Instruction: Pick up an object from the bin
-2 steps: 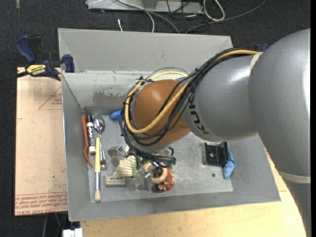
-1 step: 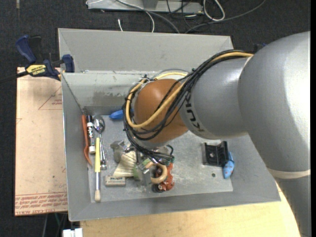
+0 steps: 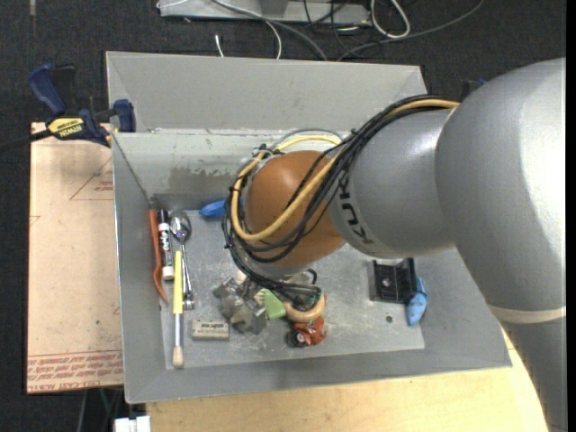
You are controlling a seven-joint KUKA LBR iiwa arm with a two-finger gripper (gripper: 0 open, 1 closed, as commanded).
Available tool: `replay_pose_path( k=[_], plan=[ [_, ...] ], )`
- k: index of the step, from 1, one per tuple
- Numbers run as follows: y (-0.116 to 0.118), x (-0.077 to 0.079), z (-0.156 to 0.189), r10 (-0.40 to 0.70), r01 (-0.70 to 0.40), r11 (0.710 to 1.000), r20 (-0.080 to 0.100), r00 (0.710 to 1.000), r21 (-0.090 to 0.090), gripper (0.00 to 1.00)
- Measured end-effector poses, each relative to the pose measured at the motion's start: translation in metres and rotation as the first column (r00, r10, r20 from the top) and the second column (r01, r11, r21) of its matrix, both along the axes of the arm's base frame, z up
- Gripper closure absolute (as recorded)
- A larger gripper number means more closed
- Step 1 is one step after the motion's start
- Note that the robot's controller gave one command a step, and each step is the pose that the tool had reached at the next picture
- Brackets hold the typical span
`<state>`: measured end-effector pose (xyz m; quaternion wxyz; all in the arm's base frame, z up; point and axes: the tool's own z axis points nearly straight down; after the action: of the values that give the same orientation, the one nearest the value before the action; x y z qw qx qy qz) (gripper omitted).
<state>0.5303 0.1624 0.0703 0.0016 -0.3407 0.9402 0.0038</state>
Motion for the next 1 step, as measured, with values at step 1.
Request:
replay_pose_path(
  k=[1],
  plan=[
    [-0.0002, -0.0007, 0.0023, 0.000, 0.000, 1.000, -0.002, 1.000, 0.000, 1.00]
  ],
)
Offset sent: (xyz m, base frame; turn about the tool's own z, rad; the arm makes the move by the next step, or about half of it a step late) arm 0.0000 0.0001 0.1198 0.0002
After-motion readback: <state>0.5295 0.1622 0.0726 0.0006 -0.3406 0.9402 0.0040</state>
